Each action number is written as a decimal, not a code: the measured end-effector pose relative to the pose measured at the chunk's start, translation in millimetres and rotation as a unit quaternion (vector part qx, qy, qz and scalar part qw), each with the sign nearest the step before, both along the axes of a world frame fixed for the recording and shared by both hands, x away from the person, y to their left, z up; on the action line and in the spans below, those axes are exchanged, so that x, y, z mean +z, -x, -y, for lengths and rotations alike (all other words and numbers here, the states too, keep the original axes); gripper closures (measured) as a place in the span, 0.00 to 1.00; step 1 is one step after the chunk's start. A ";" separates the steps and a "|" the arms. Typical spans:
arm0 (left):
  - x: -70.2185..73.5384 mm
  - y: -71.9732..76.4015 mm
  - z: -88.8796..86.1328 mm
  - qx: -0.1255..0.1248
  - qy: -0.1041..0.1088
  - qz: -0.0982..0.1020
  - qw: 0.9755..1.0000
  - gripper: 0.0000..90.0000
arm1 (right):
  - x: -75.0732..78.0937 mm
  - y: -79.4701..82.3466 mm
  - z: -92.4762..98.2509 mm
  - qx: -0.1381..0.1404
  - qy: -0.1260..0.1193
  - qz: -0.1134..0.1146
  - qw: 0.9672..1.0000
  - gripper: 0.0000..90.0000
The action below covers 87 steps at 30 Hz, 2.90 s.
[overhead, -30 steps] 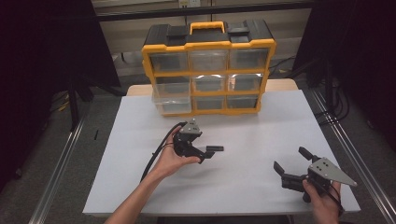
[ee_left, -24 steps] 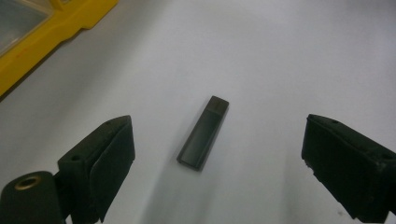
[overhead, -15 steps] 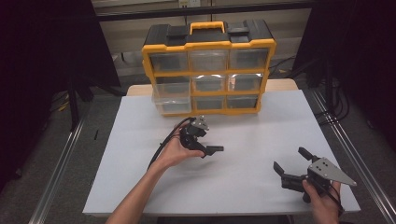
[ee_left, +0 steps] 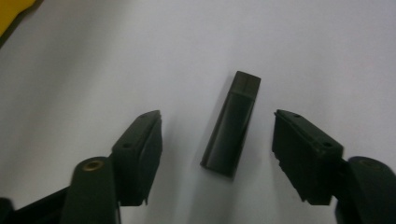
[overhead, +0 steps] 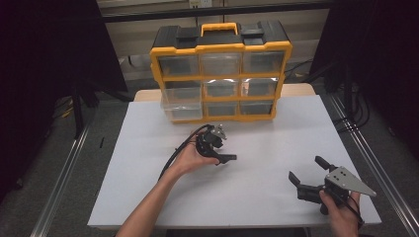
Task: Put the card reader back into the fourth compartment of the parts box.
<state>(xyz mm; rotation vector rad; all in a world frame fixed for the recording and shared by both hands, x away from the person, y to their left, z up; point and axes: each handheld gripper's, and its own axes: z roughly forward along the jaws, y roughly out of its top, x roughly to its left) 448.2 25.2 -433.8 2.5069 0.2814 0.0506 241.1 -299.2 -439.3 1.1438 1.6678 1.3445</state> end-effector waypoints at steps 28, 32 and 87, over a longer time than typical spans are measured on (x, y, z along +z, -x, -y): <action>-3.2 -2.0 11.6 -0.040 -0.028 -0.003 0.999 0.78 | -1.1 -2.4 -1.4 0.005 0.000 -0.007 1.000 0.00; -3.4 -5.3 10.2 -0.046 -0.027 -0.010 0.999 0.79 | -1.1 -2.2 -1.7 0.007 0.000 -0.007 1.000 0.00; 59.7 24.4 -24.8 -0.005 0.113 0.014 0.994 0.82 | -0.6 -1.4 -0.6 0.005 -0.005 -0.006 1.000 0.00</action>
